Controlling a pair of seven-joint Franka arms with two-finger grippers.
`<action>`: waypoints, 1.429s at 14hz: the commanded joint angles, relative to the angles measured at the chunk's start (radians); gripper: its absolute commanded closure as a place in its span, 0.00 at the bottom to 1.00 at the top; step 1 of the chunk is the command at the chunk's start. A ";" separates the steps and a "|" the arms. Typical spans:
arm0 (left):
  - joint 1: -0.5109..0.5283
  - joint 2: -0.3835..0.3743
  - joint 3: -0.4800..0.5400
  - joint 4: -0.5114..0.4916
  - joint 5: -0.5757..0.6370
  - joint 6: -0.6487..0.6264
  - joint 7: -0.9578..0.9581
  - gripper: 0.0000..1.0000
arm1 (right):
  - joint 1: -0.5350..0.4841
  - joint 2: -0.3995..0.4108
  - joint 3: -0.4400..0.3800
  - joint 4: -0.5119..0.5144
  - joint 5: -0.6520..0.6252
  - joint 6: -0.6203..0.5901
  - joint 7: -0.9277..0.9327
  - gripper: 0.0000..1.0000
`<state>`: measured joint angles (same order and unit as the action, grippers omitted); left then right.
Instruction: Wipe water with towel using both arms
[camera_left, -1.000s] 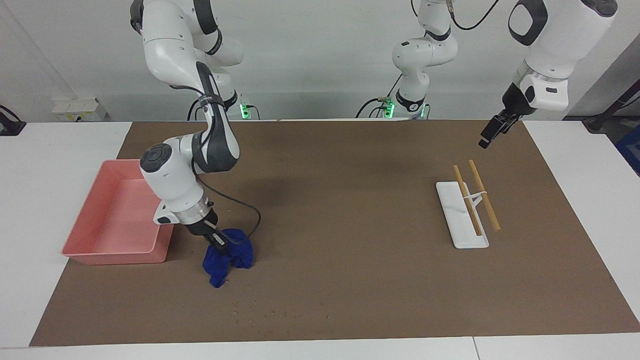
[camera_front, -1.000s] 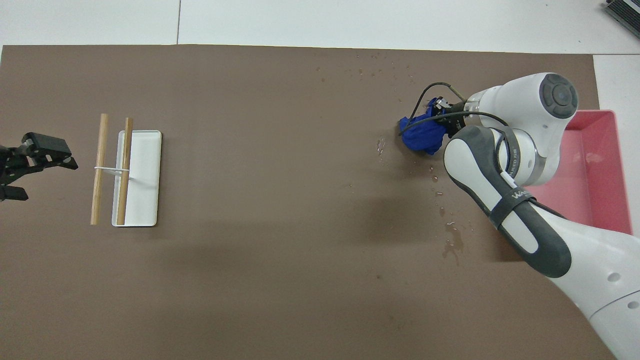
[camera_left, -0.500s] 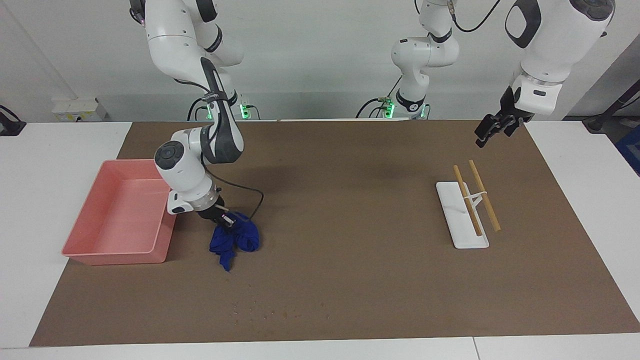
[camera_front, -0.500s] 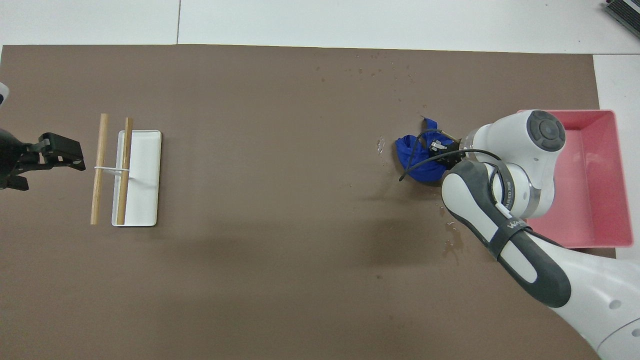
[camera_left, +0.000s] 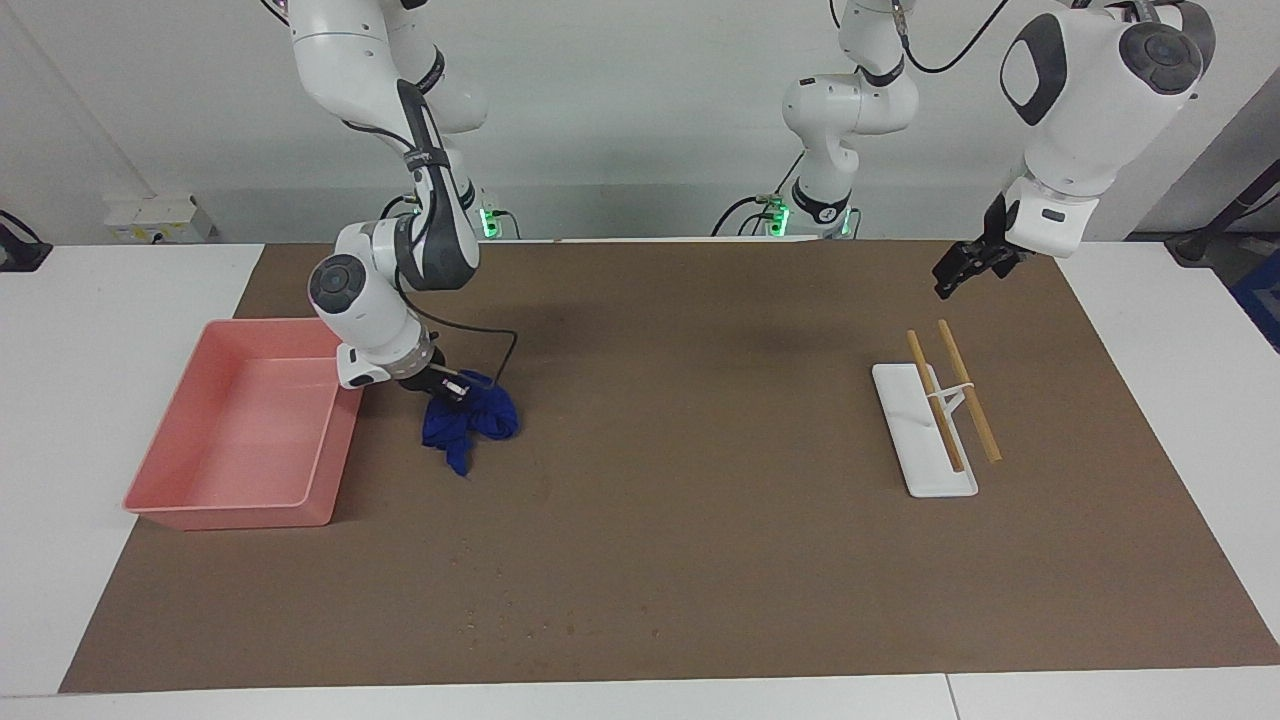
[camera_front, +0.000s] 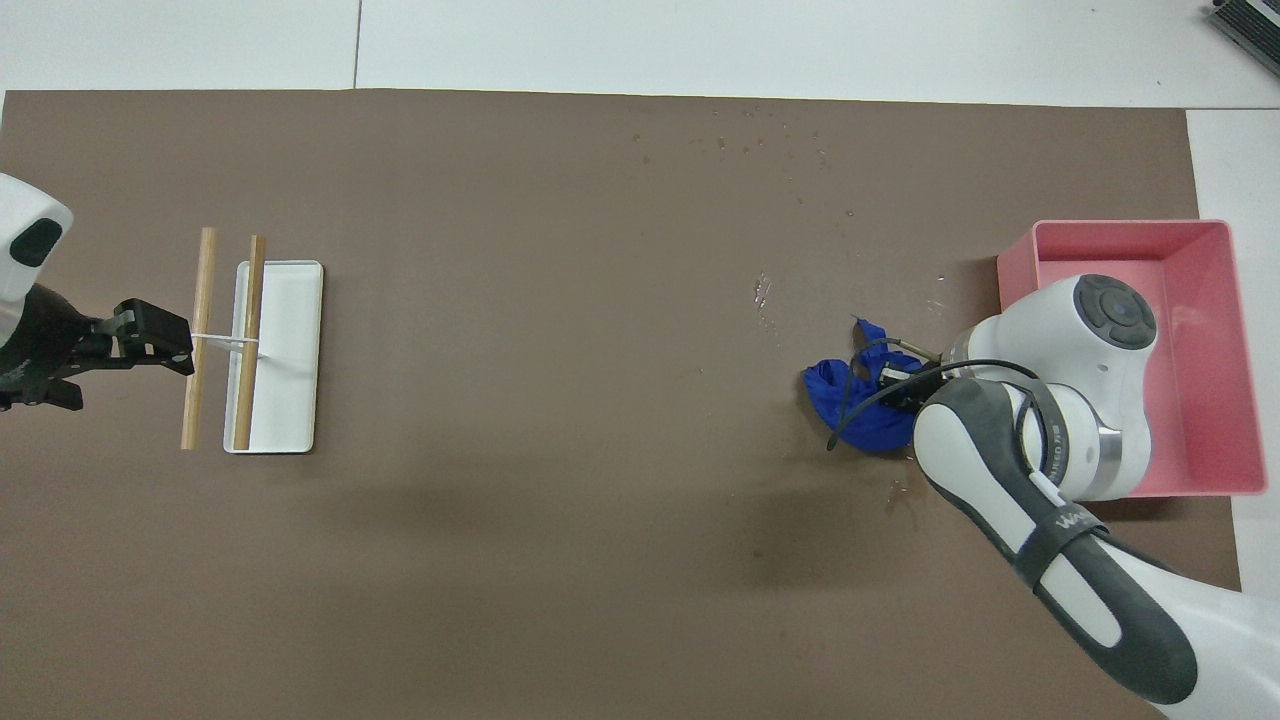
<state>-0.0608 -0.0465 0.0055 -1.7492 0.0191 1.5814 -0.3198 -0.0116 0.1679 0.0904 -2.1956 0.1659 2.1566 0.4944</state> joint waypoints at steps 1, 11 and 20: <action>-0.039 -0.029 0.021 -0.026 0.010 0.026 0.013 0.00 | -0.063 -0.065 0.006 -0.099 -0.034 -0.075 -0.051 1.00; 0.056 -0.019 0.025 0.007 0.010 0.005 0.214 0.00 | -0.082 -0.232 0.006 -0.184 -0.035 -0.242 -0.158 1.00; 0.044 -0.015 0.025 0.002 0.016 0.055 0.307 0.00 | -0.140 -0.323 0.006 0.235 -0.096 -0.426 -0.168 1.00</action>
<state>0.0105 -0.0541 0.0251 -1.7422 0.0191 1.6052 -0.0284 -0.1057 -0.1895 0.0910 -2.0617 0.1299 1.7746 0.3526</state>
